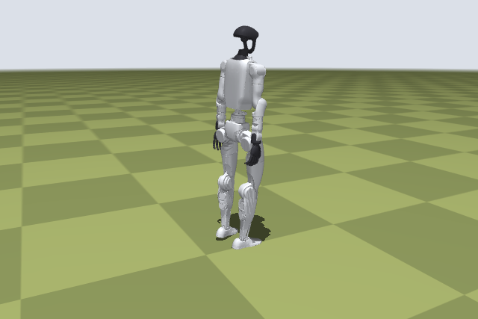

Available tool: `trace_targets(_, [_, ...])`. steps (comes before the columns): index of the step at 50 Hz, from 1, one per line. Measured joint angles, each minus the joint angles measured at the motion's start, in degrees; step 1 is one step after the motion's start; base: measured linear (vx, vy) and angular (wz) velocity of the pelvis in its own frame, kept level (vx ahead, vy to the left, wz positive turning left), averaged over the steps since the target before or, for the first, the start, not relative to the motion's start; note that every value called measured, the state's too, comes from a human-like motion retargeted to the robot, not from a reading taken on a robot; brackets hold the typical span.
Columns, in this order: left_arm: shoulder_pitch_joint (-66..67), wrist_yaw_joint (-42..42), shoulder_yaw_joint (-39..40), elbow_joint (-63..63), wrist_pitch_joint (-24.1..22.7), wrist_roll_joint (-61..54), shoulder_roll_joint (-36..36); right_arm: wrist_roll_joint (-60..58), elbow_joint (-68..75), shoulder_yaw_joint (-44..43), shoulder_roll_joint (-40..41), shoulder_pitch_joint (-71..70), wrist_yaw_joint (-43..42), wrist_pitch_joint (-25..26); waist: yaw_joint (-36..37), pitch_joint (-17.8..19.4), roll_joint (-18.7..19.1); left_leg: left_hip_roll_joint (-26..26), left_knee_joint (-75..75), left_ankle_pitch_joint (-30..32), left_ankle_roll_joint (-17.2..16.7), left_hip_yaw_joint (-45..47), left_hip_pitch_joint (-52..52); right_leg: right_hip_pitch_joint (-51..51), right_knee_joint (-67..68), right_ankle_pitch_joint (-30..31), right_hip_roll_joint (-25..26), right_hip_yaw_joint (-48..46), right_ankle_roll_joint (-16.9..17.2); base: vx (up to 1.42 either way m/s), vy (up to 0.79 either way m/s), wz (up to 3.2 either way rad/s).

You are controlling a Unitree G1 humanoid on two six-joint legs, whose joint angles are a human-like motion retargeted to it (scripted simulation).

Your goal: In place motions

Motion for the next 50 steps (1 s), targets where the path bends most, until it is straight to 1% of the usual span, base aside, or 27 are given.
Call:
trace_targets(5, [-0.14, -1.34, 0.89, -0.77, -0.57, -1.98, -0.33, -0.83, -0.04, 0.76, -0.06, -0.43, 0.39, 0.12, 0.58, 0.1, -0.37, -0.68, -0.22, -0.92, 0.43, 0.68, 0.44, -0.14, -0.06, 0.71, -0.3, 1.02, 0.07, 0.01, 0.04, -0.22])
trace_targets(14, [0.74, 0.38, -0.09, 1.69, -0.19, 0.15, 0.09, -0.53, -2.05, 1.04, -0.49, -1.07, 0.53, -0.27, 0.62, -0.14, -0.6, -1.37, -0.23, -1.98, 0.56, -0.07, 0.13, -0.2, -0.47, 1.31, -0.76, 1.06, 0.28, 0.0, 0.0, 0.0])
trace_targets(18, [1.53, 0.95, -0.19, 2.66, -0.01, 0.52, -0.31, 2.42, -2.58, 1.74, -1.34, -1.82, 3.41, -0.33, 1.5, 0.02, -0.67, -1.56, 0.27, -2.42, 0.21, -1.15, -0.28, -0.26, -0.12, 1.35, -0.87, 0.87, 0.69, 0.0, 0.0, 0.0])
trace_targets(21, [1.64, 1.04, -0.44, 3.11, 0.13, 1.0, -0.37, 2.93, -3.31, 2.06, -2.01, -2.7, 3.72, -0.27, 2.47, 0.07, -0.61, -1.27, 1.5, -2.51, -0.81, -3.14, -1.83, -0.68, 1.23, 1.06, -0.76, 0.44, 2.2, -0.05, -0.01, 0.19])
trace_targets(25, [0.47, 1.09, -1.23, 2.86, 0.21, 2.16, 0.21, 2.5, -4.38, 2.11, -2.76, -3.91, 2.31, -0.51, 1.66, 0.12, -0.25, -0.67, 3.05, -1.93, -2.23, -7.6, -5.03, -2.29, 5.04, 0.96, 0.09, 1.79, 6.34, -0.12, -0.06, 1.2])
trace_targets(27, [-0.3, 0.91, -1.66, 2.31, 0.04, 2.47, 0.63, 2.31, -4.82, 2.05, -2.97, -4.11, 1.98, -0.71, 0.04, 0.15, 0.08, -0.84, 3.5, -1.14, -2.96, -11.51, -6.7, -3.02, 6.56, 1.96, 1.08, 4.99, 6.4, -0.12, -0.11, 2.13])
trace_targets(29, [-1.1, 0.58, -2.11, 1.64, -0.23, 2.5, 1.02, 2.13, -5.06, 1.7, -3.05, -4.17, 1.6, -0.8, -1.22, 0.49, 0.44, -1.23, 3.9, -0.27, -3.72, -15.19, -8.12, -3.49, 7.48, 3.02, 2.61, 12.91, 6.64, -0.11, -0.1, 2.34])
trace_targets(31, [-2.23, 0.32, -3.21, 1.23, -0.51, 2.01, 1.16, 1.93, -5.26, 0.79, -3.39, -4.06, 1.21, -0.91, -2.15, 1.34, 1.09, -1.96, 4.48, 0.7, -4.52, -19.02, -9.38, -3.2, 7.62, 3.75, 3.84, 21.67, 7.82, -0.13, -0.08, 2.63])
trace_targets(33, [-3.8, 0.23, -4.66, 1.12, -0.69, 1.18, 1.0, 1.72, -5.55, -0.23, -3.97, -3.87, 0.9, -1.11, -3.37, 2.7, 2.14, -3.05, 4.9, 2.04, -5.58, -23.43, -10.42, -2.27, 7.28, 3.77, 4.24, 26.31, 9.55, -0.19, -0.03, 2.93])
trace_targets(35, [-5.48, 0.04, -5.87, 0.71, -0.96, 0.44, 0.78, 1.57, -5.68, -0.77, -4.62, -3.79, 0.69, -1.3, -3.67, 4.32, 3.63, -3.39, 4.49, 3.42, -7.33, -26.77, -10.94, -1.18, 7.02, 2.33, 4.58, 25.27, 10.78, -0.28, 0.01, 2.66])
trace_targets(37, [-6.81, -0.65, -6.75, -0.59, -1.52, 0.13, 0.77, 1.69, -5.06, -0.42, -5.05, -4.06, 0.57, -1.21, -2.13, 5.75, 3.96, -4.05, 3.69, 3.59, -9.15, -28.41, -11.39, -0.56, 6.24, 1.02, 3.09, 15.37, 7.25, -0.37, 0.0, 1.98])
trace_targets(38, [-7.2, -1.14, -7.24, -1.51, -1.86, 0.15, 0.8, 1.71, -4.48, -0.11, -5.21, -4.2, 0.6, -1.06, -0.58, 6.25, 3.48, -4.75, 3.27, 3.14, -9.69, -28.68, -11.64, 0.08, 5.81, 0.48, 2.85, 12.76, 6.25, -0.38, -0.01, 1.6])
trace_targets(39, [-7.37, -1.48, -7.81, -2.55, -2.24, 0.27, 0.79, 1.62, -3.84, 0.12, -5.36, -4.35, 0.87, -0.84, 1.08, 6.72, 3.26, -4.93, 2.88, 1.9, -10.02, -28.26, -11.97, 0.33, 5.69, 0.08, 2.81, 11.48, 5.95, -0.38, -0.03, 1.5])
trace_targets(40, [-7.44, -1.75, -8.42, -3.64, -2.64, 0.44, 0.75, 1.49, -3.19, 0.3, -5.51, -4.5, 1.26, -0.57, 2.79, 7.17, 3.19, -4.84, 2.49, 0.27, -10.24, -27.5, -12.34, 0.38, 5.72, -0.27, 2.86, 10.85, 6.0, -0.38, -0.02, 1.68])
trace_targets(42, [-6.77, -0.9, -9.33, -4.85, -3.83, 0.47, 0.21, 0.9, -2.46, 0.89, -5.93, -4.39, 2.21, -0.1, 5.26, 7.13, 3.72, -3.07, 1.38, -3.65, -10.55, -22.92, -13.29, 0.45, 5.53, -1.01, 1.27, 5.27, 6.34, -0.37, 0.0, 1.9])
trace_targets(43, [-6.36, -0.18, -9.29, -5.17, -4.46, 0.29, -0.18, 0.36, -2.43, 1.17, -6.05, -4.42, 2.33, 0.06, 6.13, 7.07, 3.66, -2.09, 0.85, -5.6, -10.53, -18.94, -13.85, 0.73, 5.1, -1.33, 0.76, 2.97, 6.19, -0.38, 0.03, 2.19])
trace_targets(45, [-5.71, 0.93, -8.92, -5.25, -5.43, -0.72, -0.88, -1.04, -3.07, 1.18, -5.82, -4.47, 1.47, 0.2, 5.51, 7.15, 3.65, 0.03, 0.1, -8.95, -10.71, -9.07, -14.92, 1.54, 4.08, -1.67, 0.09, -2.38, 5.98, -0.4, 0.07, 2.74])
trace_targets(47, [-5.25, 1.12, -8.74, -4.57, -5.7, -1.9, -1.27, -1.76, -4.04, 0.76, -5.52, -4.07, 0.26, -0.17, 3.55, 6.93, 4.32, 3.31, -0.25, -10.07, -14.23, 5.04, -15.22, 2.72, 2.96, -1.81, -0.41, -9.19, 6.17, -0.4, 0.13, 3.36])
trace_targets(50, [-5.0, 2.13, -8.94, -3.01, -5.48, -2.58, -1.61, -0.48, -4.73, -0.1, -5.78, -2.87, 0.33, -1.41, -0.21, 5.56, 4.68, 7.72, 1.05, -9.36, -19.27, 31.22, -13.42, 4.31, 1.31, -2.0, -1.8, -20.34, 7.32, -0.42, 0.16, 4.07])
